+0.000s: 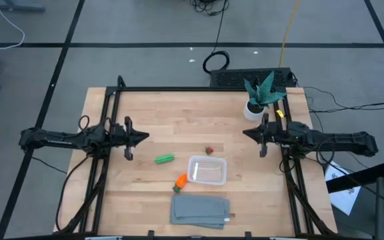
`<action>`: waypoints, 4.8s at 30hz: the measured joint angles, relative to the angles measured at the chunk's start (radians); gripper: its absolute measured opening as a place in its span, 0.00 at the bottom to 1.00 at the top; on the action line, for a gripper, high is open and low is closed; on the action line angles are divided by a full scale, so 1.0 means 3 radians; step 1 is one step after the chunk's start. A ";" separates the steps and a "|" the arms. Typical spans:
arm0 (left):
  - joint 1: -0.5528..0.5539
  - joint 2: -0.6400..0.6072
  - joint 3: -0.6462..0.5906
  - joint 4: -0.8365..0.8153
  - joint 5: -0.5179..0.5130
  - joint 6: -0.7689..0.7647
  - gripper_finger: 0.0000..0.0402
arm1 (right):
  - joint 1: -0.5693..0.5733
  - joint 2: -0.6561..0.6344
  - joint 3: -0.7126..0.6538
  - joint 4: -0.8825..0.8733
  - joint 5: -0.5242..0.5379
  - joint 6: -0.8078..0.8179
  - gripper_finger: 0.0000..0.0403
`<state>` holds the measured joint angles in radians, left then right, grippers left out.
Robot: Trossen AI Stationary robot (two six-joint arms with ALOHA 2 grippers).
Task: Pick and placing Produce into tupperware
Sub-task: Put the red strawberry into the transparent bin
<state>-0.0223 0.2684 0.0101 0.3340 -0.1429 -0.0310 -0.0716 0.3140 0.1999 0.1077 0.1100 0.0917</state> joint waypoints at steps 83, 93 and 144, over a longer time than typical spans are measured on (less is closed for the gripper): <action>0.0000 0.0000 0.0003 -0.0199 -0.0027 0.0118 0.06 | -0.0440 0.4756 0.4012 -0.2967 -0.0905 -0.2640 0.00; 0.0000 0.0000 0.0003 -0.0233 -0.0032 0.0126 0.06 | -0.0309 0.4839 0.4012 -0.2957 -0.1252 -0.2427 0.00; 0.0000 -0.0001 0.0003 -0.0266 -0.0032 0.0074 0.06 | -0.0396 0.4840 0.3231 -0.1966 -0.1256 -0.2194 0.67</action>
<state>-0.0223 0.2680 0.0109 0.2543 -0.1524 -0.0089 -0.1903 1.7660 1.1692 -0.4820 -0.2668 -0.5665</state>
